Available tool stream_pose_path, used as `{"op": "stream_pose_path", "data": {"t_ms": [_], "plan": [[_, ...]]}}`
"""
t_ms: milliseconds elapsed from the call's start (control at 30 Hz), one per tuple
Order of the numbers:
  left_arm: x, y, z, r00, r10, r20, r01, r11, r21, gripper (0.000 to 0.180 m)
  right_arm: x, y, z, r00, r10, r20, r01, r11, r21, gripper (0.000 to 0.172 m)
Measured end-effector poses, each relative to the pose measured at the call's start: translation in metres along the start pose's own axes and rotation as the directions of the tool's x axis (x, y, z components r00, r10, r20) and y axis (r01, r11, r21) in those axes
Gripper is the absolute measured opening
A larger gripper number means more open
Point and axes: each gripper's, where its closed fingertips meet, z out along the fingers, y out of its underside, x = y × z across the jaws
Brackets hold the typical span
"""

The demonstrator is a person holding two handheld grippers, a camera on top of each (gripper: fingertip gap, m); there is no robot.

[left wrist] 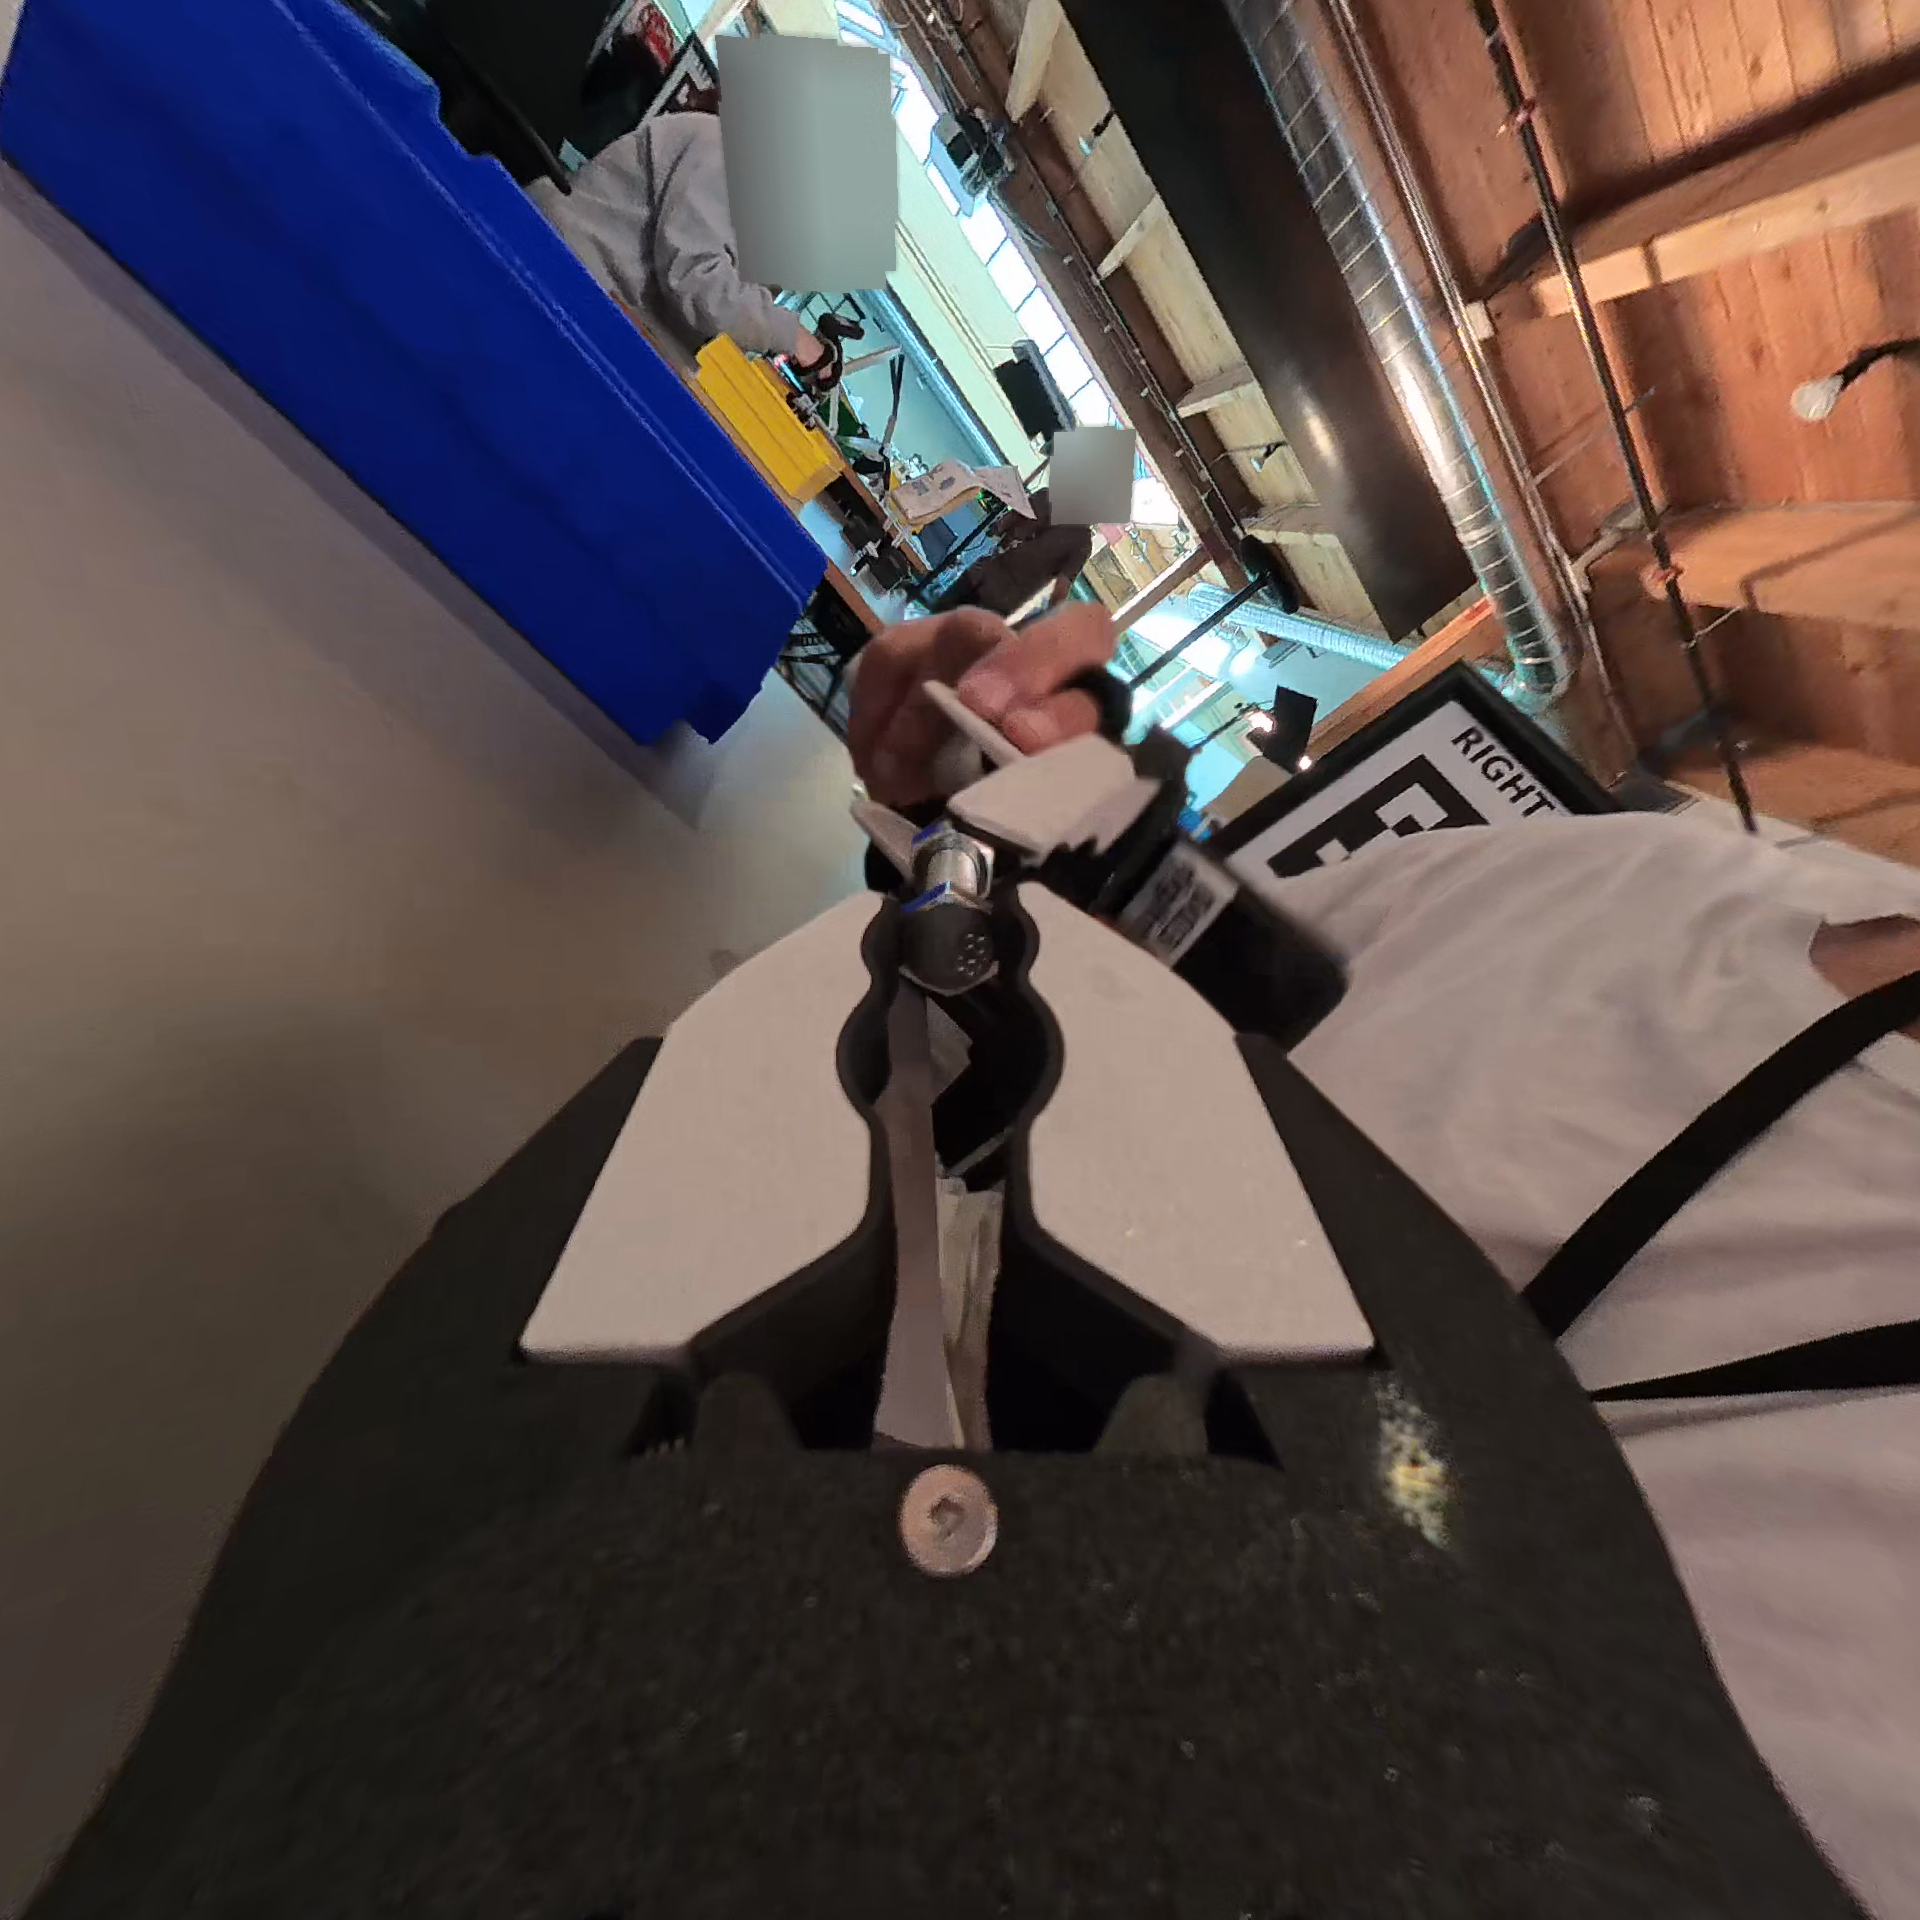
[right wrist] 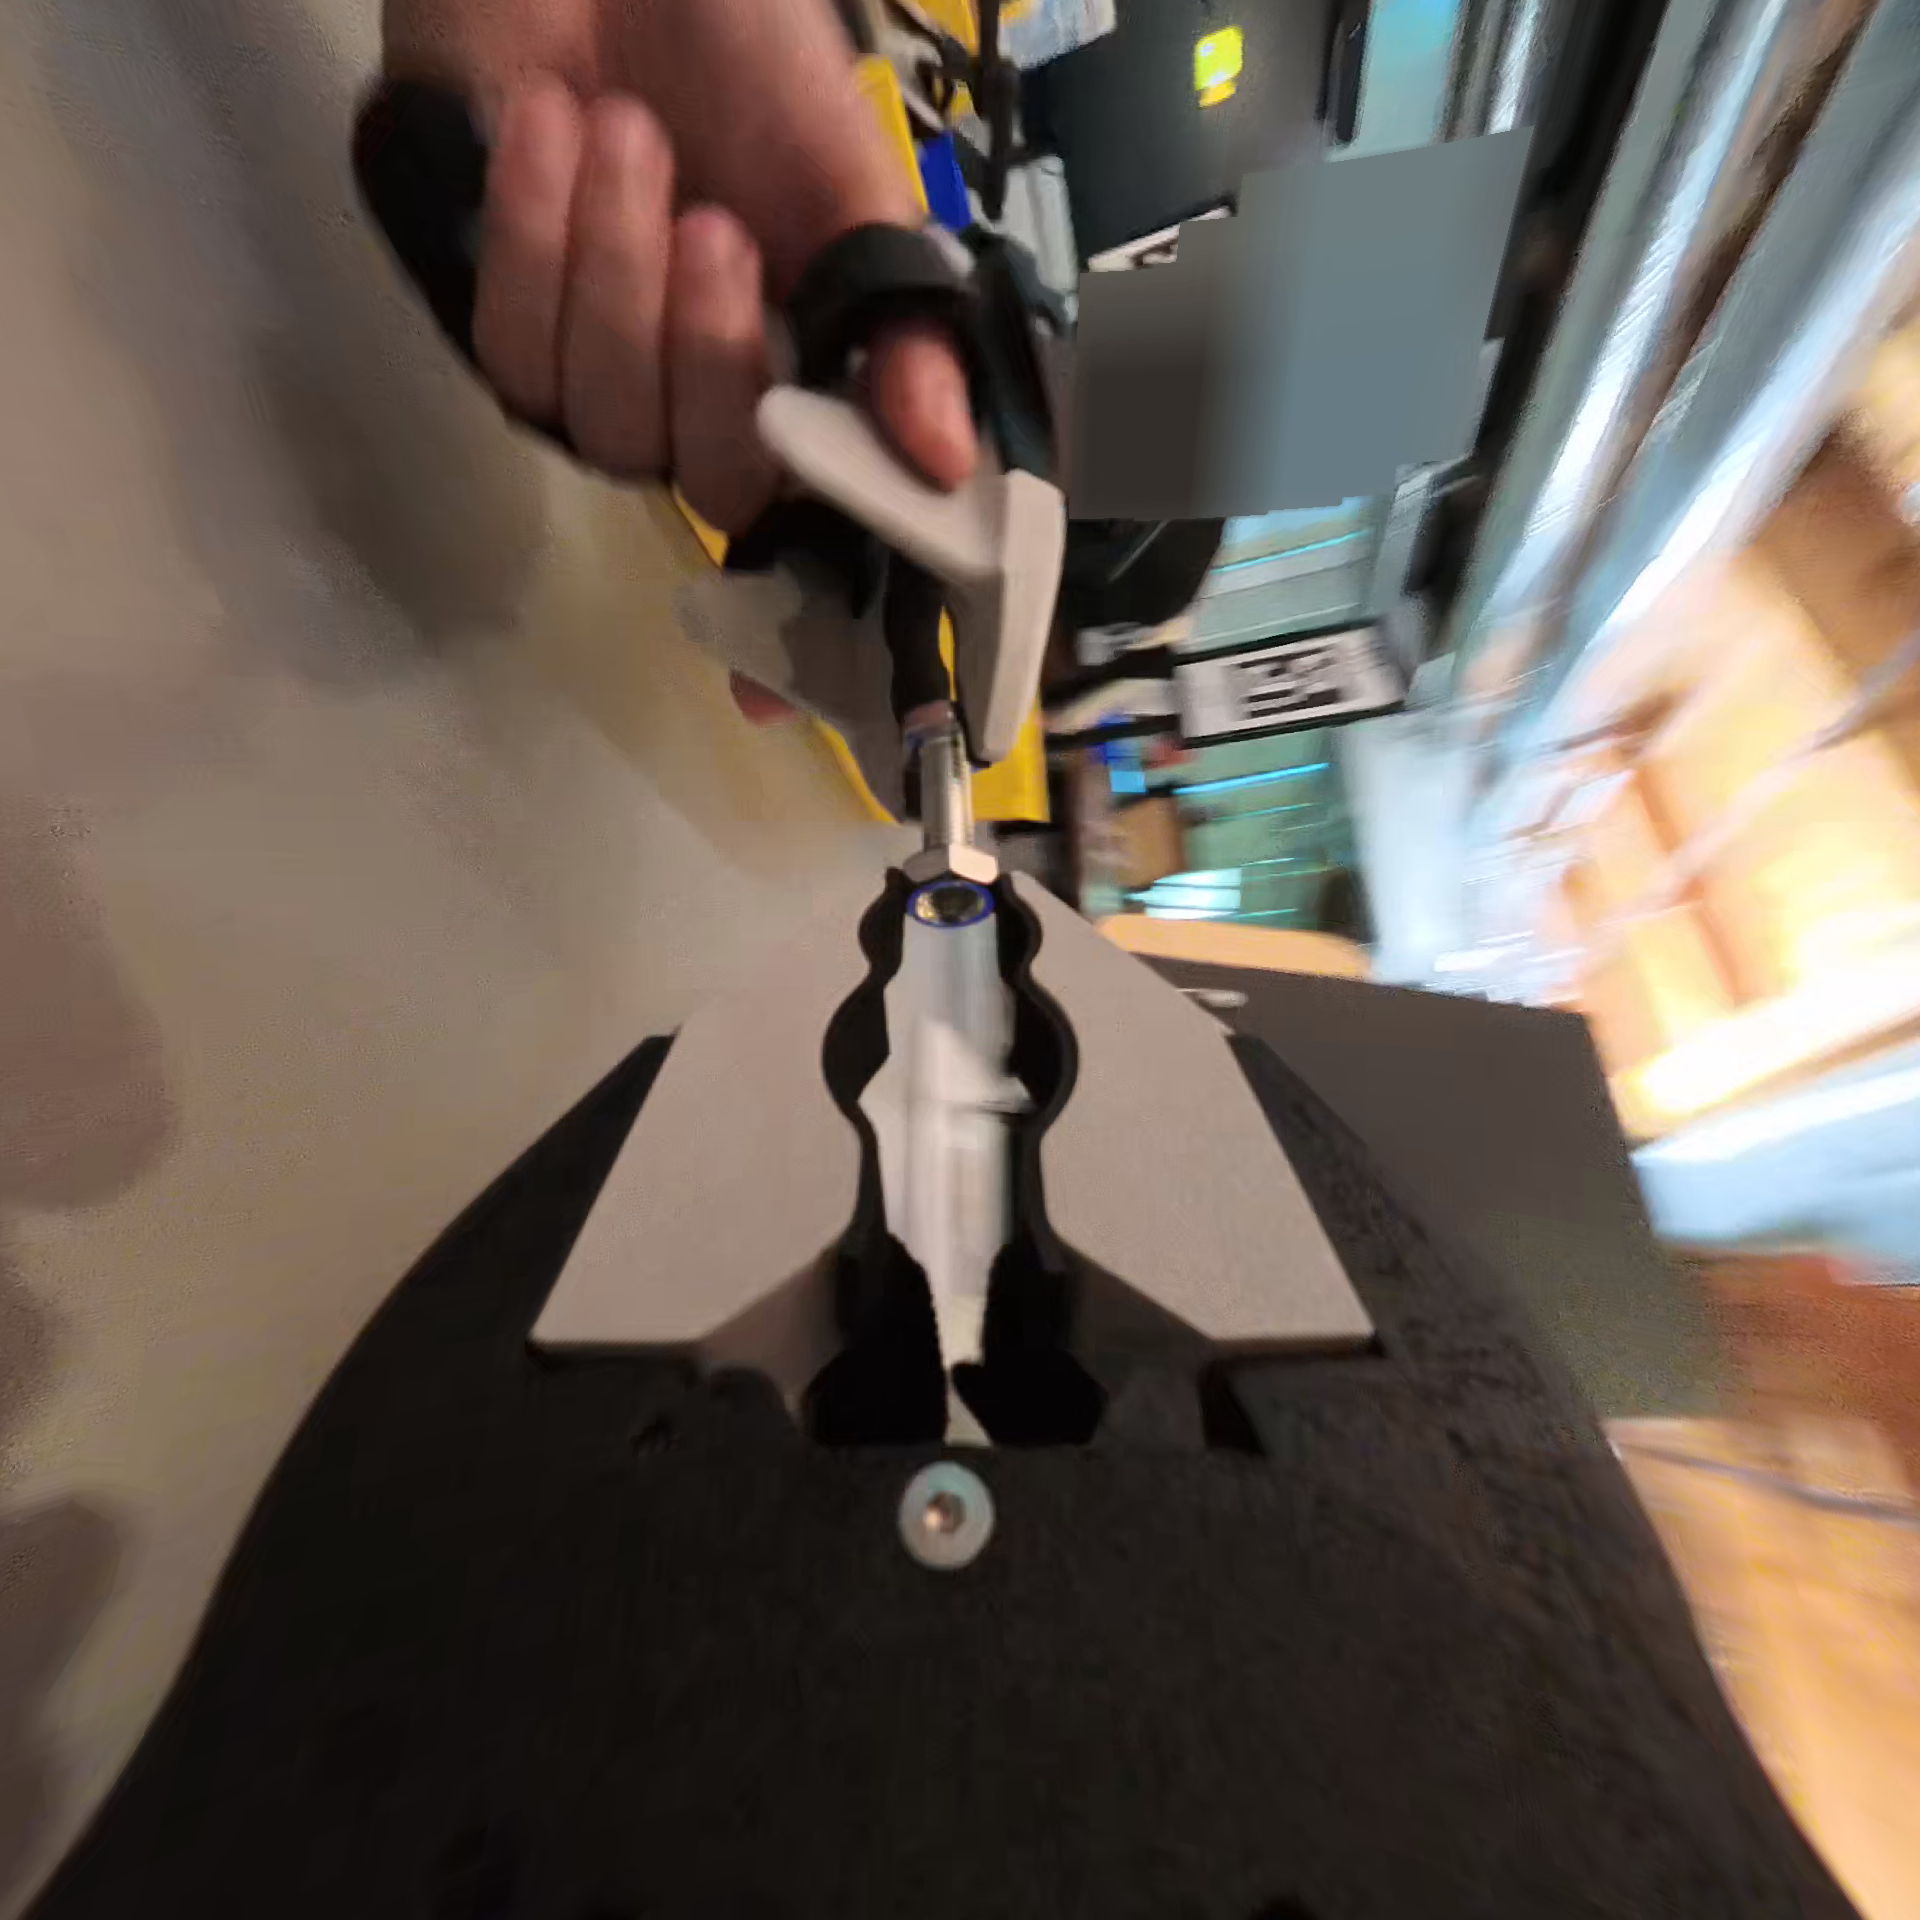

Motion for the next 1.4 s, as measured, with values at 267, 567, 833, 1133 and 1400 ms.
{"op": "stream_pose_path", "data": {"t_ms": [267,567,833,1133,1400], "plan": [[-0.01,-0.005,-0.01,0.986,0.129,0.102,-0.13,0.992,-0.001,0.017,0.011,0.01,0.004,0.961,0.263,-0.085,-0.264,0.964,-0.007,0.053],[0.018,-0.027,-0.031,0.768,0.609,0.2,-0.622,0.783,0.006,0.018,-0.003,-0.022,0.008,-0.471,0.669,0.575,-0.882,-0.335,-0.332,0.051],[0.011,-0.01,-0.023,0.67,0.715,0.199,-0.707,0.697,-0.124,0.018,0.006,-0.021,0.012,-0.793,0.226,0.567,-0.551,-0.662,-0.508,0.033],[0.004,-0.004,-0.019,0.707,0.681,0.191,-0.666,0.732,-0.144,0.018,0.003,-0.013,0.012,-0.634,0.517,0.575,-0.765,-0.531,-0.366,0.017],[0.023,-0.005,-0.012,0.936,0.35,-0.015,-0.35,0.937,0.0,0.017,0.016,-0.023,-0.003,0.586,0.711,0.388,-0.797,0.591,0.12,0.017]]}}
